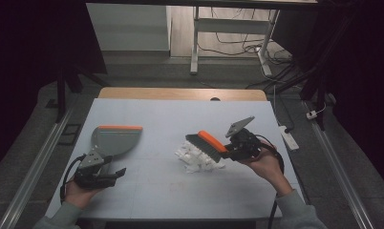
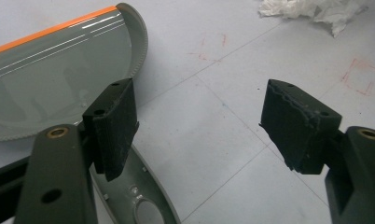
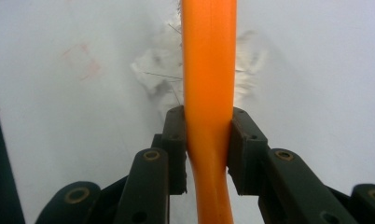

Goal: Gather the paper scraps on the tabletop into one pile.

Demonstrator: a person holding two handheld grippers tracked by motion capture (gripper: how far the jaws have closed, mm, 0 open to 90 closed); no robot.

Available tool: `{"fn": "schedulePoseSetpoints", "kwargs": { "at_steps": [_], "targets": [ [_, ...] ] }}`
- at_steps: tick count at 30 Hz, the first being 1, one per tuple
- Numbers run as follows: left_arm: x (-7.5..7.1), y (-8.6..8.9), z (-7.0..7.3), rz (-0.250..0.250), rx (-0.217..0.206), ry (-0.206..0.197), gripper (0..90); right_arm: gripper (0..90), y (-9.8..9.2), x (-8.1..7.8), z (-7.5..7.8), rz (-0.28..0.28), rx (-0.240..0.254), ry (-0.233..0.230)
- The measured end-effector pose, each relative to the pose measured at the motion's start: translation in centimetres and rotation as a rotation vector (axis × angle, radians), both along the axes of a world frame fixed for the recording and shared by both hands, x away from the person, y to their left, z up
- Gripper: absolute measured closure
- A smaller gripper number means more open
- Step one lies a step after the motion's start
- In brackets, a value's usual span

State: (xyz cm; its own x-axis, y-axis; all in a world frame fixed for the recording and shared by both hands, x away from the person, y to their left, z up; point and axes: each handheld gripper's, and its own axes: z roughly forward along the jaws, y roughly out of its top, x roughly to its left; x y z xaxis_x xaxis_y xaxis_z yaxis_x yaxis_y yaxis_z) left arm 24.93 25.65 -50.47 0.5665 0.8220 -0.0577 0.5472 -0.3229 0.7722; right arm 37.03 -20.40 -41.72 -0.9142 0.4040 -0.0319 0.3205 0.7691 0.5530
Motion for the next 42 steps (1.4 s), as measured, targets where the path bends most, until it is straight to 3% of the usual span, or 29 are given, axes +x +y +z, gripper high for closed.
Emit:
{"fn": "schedulePoseSetpoints", "kwargs": {
  "at_steps": [4, 9, 15, 28, 33, 42],
  "targets": [
    [0.1, 0.0, 0.0, -0.001, 0.001, 0.003, 27.9, 70.4, -1.1, 0.1, -0.2, -0.066, 0.030, 0.012],
    [0.1, 0.0, -0.1, 0.000, 0.002, 0.003, 27.9, 70.4, -1.9, 0.4, -1.1, -0.118, 0.025, 0.026],
    [0.2, 0.0, -0.1, 0.000, 0.000, 0.004, 28.0, 70.4, -4.0, 0.3, -1.4, -0.201, 0.051, 0.023],
    [0.1, -0.3, 0.1, -0.005, -0.005, -0.005, 28.1, 70.4, -9.7, -2.1, -3.1, -0.377, 0.118, -0.005],
    [0.1, -0.4, 0.1, -0.011, -0.006, -0.008, 28.2, 70.4, -10.8, -2.7, -3.7, -0.412, 0.133, -0.023],
    [0.0, -0.4, 0.2, -0.011, -0.010, -0.017, 28.4, 70.4, -11.0, -2.9, -3.7, -0.418, 0.135, -0.045]
  ]
}}
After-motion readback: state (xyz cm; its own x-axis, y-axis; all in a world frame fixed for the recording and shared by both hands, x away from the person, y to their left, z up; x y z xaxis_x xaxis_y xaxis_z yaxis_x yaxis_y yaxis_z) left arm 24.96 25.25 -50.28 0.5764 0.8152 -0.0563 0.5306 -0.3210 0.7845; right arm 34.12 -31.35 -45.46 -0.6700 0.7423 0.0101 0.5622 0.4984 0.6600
